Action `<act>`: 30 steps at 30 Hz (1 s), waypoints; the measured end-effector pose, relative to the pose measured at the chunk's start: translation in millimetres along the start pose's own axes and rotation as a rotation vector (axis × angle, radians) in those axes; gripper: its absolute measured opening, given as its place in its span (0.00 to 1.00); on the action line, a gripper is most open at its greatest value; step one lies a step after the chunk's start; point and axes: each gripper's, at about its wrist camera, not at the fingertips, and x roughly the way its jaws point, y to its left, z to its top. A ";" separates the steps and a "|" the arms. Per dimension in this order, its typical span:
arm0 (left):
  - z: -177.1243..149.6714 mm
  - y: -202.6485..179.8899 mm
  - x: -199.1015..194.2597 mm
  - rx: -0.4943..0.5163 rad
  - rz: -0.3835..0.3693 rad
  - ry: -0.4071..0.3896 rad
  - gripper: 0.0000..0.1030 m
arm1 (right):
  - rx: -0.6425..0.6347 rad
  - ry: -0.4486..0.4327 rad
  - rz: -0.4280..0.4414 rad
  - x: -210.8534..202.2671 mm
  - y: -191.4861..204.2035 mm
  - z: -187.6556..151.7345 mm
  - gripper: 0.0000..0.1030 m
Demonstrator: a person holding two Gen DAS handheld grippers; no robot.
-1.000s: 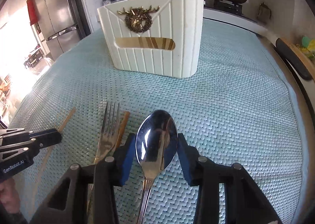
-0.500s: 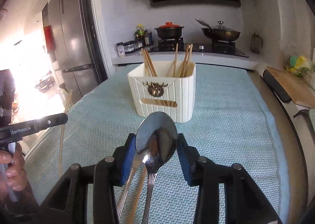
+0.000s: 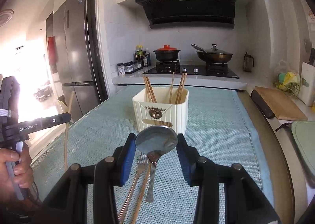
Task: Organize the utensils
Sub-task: 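Lift the spoon and chopstick and carry both over the cream holder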
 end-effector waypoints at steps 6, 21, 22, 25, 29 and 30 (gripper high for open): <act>7.1 -0.9 -12.4 0.024 -0.005 -0.080 0.04 | -0.007 -0.021 -0.002 -5.9 1.8 7.6 0.41; 10.3 -0.9 -22.8 0.035 -0.013 -0.103 0.04 | -0.016 -0.043 0.008 -17.0 5.1 14.0 0.41; 11.4 -1.6 -23.0 0.037 -0.014 -0.103 0.04 | -0.017 -0.046 0.008 -17.9 5.5 14.7 0.41; 19.0 -4.1 -24.5 0.042 -0.023 -0.109 0.04 | -0.020 -0.053 0.014 -20.8 5.9 18.9 0.41; 45.8 -9.0 -21.2 0.050 -0.048 -0.122 0.04 | -0.025 -0.058 0.028 -18.0 2.4 36.5 0.41; 55.2 -10.4 -18.5 0.053 -0.054 -0.123 0.04 | -0.026 -0.058 0.035 -15.2 0.5 43.6 0.41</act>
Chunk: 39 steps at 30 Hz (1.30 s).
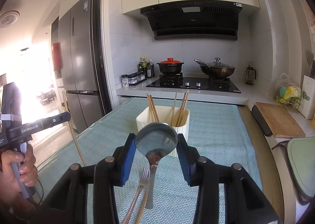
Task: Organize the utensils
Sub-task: 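Lift the spoon and chopstick and carry both over the cream holder, then lower the spoon and chopstick into the holder while both grippers open to release them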
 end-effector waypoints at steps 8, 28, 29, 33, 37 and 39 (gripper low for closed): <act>84.8 -14.7 42.4 0.076 0.003 -0.067 0.04 | 0.015 -0.025 0.011 39.3 -19.0 73.5 0.41; 93.8 -5.4 237.6 0.092 0.077 0.104 0.04 | 0.088 0.118 -0.015 215.9 -56.9 117.8 0.41; 88.6 -3.5 245.2 0.089 0.081 0.129 0.04 | 0.098 0.152 -0.010 227.1 -59.9 112.4 0.41; 69.9 2.2 269.8 0.096 0.106 0.217 0.04 | 0.143 0.272 -0.007 265.1 -71.1 90.9 0.41; 59.7 7.4 287.2 0.088 0.151 0.298 0.10 | 0.204 0.358 0.003 289.4 -82.1 76.8 0.42; 62.1 12.5 283.0 0.067 0.169 0.308 0.32 | 0.232 0.374 -0.004 293.6 -85.5 76.2 0.43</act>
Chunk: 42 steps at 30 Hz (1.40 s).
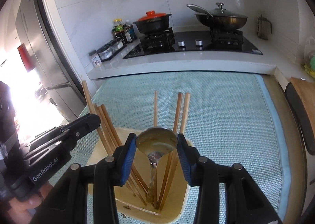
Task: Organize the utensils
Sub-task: 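Lower the spoon and chopstick into the holder while both grippers open to release them, then withdraw both open grippers back over the fork and chopstick on the mat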
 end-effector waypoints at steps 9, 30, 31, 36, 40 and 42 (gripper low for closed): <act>-29.3 10.5 -123.5 0.101 0.179 -0.184 0.99 | -0.083 -0.128 -0.005 -104.1 15.1 0.7 0.61; -298.6 -1.3 -182.7 0.016 0.049 0.173 0.99 | -0.112 -0.066 -0.164 -191.4 4.6 -318.0 0.67; -297.6 -4.7 -181.4 0.035 0.062 0.171 0.99 | -0.102 -0.048 -0.159 -186.7 4.2 -323.5 0.67; -289.5 -11.8 -182.1 0.052 0.087 0.143 0.99 | -0.143 -0.011 -0.110 -162.5 16.0 -315.3 0.52; -293.2 -4.5 -182.4 0.015 0.091 0.159 0.99 | -0.200 0.039 -0.043 -124.5 36.5 -291.9 0.40; -295.7 -0.4 -182.2 0.003 0.095 0.173 0.99 | -0.233 0.074 -0.009 -101.4 48.7 -283.0 0.36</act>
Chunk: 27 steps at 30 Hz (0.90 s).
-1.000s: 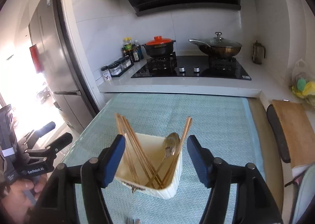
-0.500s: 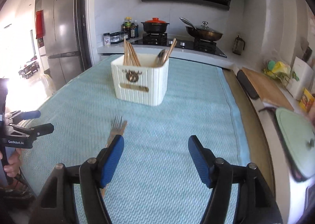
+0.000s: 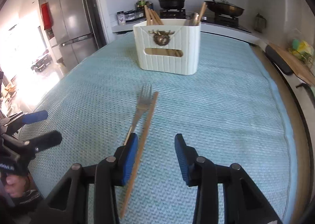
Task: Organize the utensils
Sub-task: 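Withdraw both open grippers back over the fork and chopstick on the mat, then grasp the steel fork with the left gripper while the right gripper grasps the wooden chopstick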
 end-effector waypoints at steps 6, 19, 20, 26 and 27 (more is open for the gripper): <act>-2.6 7.2 -0.8 -0.015 0.021 0.006 0.99 | -0.070 0.104 -0.054 51.8 8.4 4.6 0.16; 37.8 -55.9 65.8 0.077 0.020 0.064 0.99 | 0.144 0.082 -0.240 8.5 -49.4 -44.0 0.13; 42.8 -63.6 75.6 0.088 0.041 0.067 0.99 | 0.160 0.077 -0.237 6.3 -52.3 -47.9 0.14; 50.2 -90.1 123.5 0.191 0.247 0.085 0.99 | 0.191 0.055 -0.222 -4.0 -60.1 -57.9 0.19; 49.6 -85.3 122.3 0.180 0.238 0.078 1.00 | 0.194 0.055 -0.220 -6.6 -60.0 -59.3 0.22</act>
